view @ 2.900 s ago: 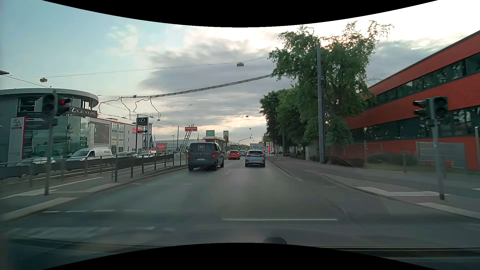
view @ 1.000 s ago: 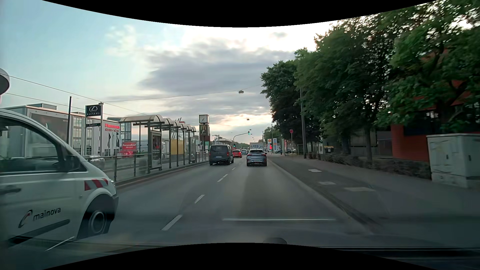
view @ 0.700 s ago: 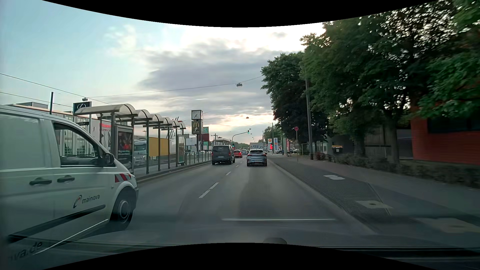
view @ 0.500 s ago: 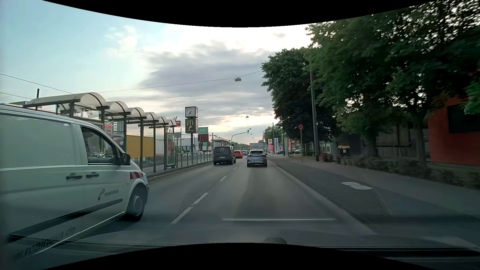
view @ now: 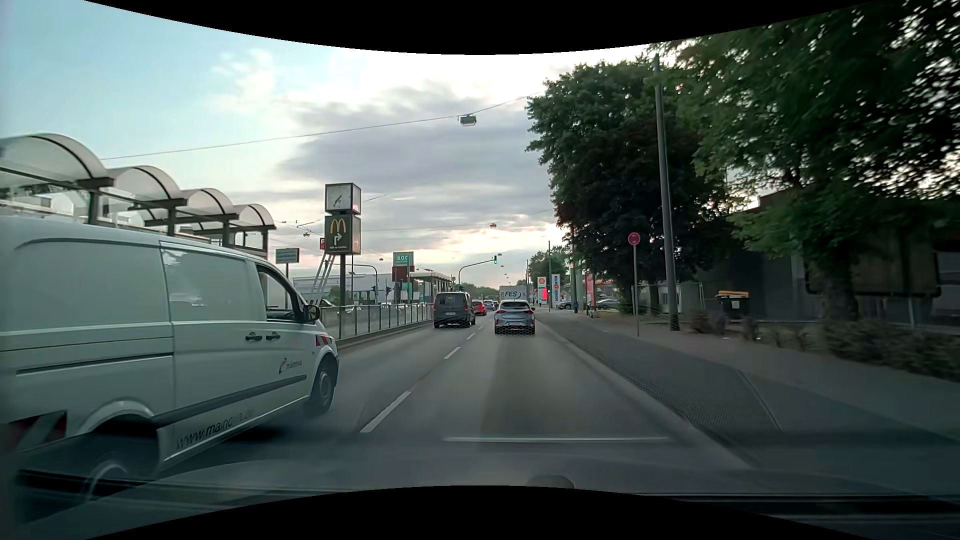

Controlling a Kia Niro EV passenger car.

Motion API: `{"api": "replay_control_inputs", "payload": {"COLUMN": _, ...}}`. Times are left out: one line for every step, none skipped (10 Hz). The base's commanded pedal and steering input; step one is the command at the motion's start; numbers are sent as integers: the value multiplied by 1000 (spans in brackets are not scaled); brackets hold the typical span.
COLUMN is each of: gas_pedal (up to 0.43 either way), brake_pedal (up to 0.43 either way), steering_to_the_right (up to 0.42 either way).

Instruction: Follow the waypoints while adhering to traffic rules and regulations

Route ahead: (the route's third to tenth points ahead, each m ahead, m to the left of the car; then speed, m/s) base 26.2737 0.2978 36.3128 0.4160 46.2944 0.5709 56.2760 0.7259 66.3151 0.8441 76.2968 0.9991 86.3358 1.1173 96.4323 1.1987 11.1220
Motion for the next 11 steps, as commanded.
{"api": "replay_control_inputs", "payload": {"gas_pedal": 39, "brake_pedal": 0, "steering_to_the_right": -3}}
{"api": "replay_control_inputs", "payload": {"gas_pedal": 39, "brake_pedal": 0, "steering_to_the_right": -3}}
{"api": "replay_control_inputs", "payload": {"gas_pedal": 39, "brake_pedal": 0, "steering_to_the_right": -3}}
{"api": "replay_control_inputs", "payload": {"gas_pedal": 39, "brake_pedal": 0, "steering_to_the_right": -3}}
{"api": "replay_control_inputs", "payload": {"gas_pedal": 39, "brake_pedal": 0, "steering_to_the_right": -2}}
{"api": "replay_control_inputs", "payload": {"gas_pedal": 39, "brake_pedal": 0, "steering_to_the_right": -3}}
{"api": "replay_control_inputs", "payload": {"gas_pedal": 39, "brake_pedal": 0, "steering_to_the_right": -2}}
{"api": "replay_control_inputs", "payload": {"gas_pedal": 39, "brake_pedal": 0, "steering_to_the_right": -3}}
{"api": "replay_control_inputs", "payload": {"gas_pedal": 39, "brake_pedal": 0, "steering_to_the_right": -3}}
{"api": "replay_control_inputs", "payload": {"gas_pedal": 39, "brake_pedal": 0, "steering_to_the_right": -3}}
{"api": "replay_control_inputs", "payload": {"gas_pedal": 39, "brake_pedal": 0, "steering_to_the_right": -3}}
